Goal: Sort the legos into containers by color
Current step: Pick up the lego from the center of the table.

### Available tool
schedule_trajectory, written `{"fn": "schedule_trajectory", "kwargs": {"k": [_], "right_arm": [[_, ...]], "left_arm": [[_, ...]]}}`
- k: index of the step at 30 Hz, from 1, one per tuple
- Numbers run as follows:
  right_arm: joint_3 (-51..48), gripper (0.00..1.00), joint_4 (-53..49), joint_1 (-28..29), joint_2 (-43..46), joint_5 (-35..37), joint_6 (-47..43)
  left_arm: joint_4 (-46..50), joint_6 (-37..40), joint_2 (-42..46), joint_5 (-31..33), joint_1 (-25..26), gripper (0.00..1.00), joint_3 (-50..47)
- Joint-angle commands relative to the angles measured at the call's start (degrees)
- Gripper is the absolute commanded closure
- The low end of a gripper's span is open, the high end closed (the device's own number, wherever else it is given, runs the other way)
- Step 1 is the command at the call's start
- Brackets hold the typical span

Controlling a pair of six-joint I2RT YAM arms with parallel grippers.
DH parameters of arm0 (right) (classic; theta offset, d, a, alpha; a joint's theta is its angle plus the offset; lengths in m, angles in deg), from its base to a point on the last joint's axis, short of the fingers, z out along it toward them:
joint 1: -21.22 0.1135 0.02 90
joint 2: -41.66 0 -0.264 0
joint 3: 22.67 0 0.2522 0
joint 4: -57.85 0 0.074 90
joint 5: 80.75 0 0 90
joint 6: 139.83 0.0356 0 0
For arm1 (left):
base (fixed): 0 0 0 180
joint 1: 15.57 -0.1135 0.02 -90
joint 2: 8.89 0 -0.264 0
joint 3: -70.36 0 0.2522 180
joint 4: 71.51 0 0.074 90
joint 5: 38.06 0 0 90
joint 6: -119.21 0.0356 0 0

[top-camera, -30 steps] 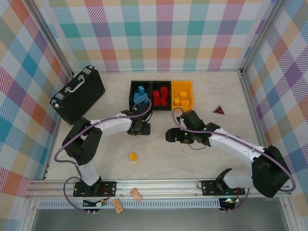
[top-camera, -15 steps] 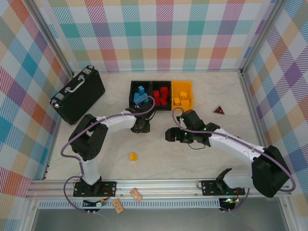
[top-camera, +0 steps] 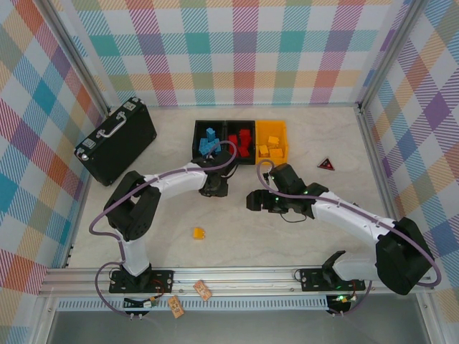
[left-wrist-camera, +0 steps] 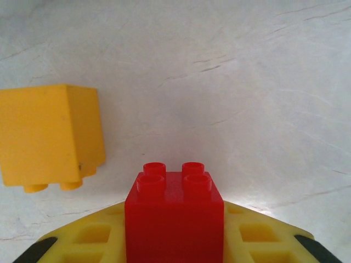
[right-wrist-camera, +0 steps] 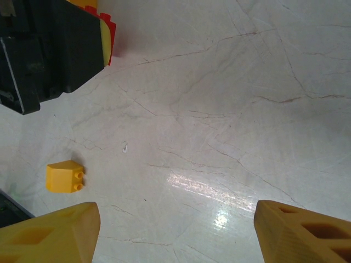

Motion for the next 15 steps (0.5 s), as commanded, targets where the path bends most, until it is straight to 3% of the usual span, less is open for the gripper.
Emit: {"fn": "schedule_trajectory", "kwargs": {"k": [1, 15], "right_arm": [[-0.4, 0.25, 0.5, -0.4, 2.3, 0.6, 1.0], [1.8, 0.25, -3.8, -7.0, 5.8, 4.3, 2.1]], "left_arm": [[3.9, 0.4, 3.0, -0.5, 0.5, 0.74, 4.9], [11.2, 4.9, -13.0, -0.3, -1.0, 0.74, 33.2]]}}
